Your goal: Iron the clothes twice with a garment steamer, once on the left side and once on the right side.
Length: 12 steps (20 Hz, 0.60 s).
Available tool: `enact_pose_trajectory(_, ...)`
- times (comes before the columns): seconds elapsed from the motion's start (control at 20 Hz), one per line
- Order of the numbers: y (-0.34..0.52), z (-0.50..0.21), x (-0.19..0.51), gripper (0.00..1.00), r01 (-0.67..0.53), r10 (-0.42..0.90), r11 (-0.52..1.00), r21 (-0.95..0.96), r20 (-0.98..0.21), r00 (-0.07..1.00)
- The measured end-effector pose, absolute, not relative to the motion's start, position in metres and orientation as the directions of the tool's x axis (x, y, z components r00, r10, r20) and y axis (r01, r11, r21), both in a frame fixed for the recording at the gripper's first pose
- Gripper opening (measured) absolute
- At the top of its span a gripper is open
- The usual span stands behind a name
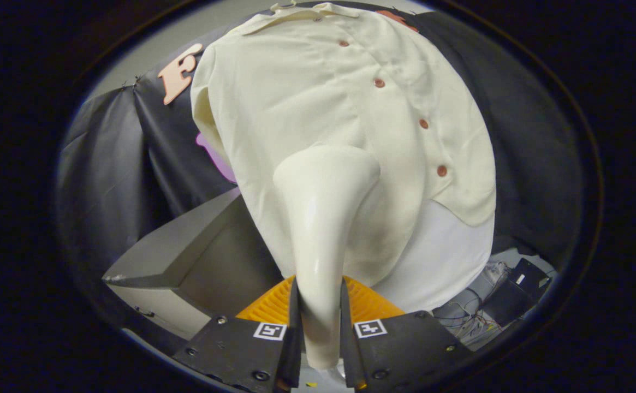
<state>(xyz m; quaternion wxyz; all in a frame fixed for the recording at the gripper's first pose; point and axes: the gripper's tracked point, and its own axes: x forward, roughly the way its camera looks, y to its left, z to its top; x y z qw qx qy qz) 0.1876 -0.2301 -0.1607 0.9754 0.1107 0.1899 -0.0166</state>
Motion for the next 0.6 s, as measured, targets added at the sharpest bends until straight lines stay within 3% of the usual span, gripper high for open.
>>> enact_pose_trajectory(0.6, -0.222, -0.257, 0.167, 0.31, 0.092, -0.011, 0.987, 0.134, -0.510, 0.860)
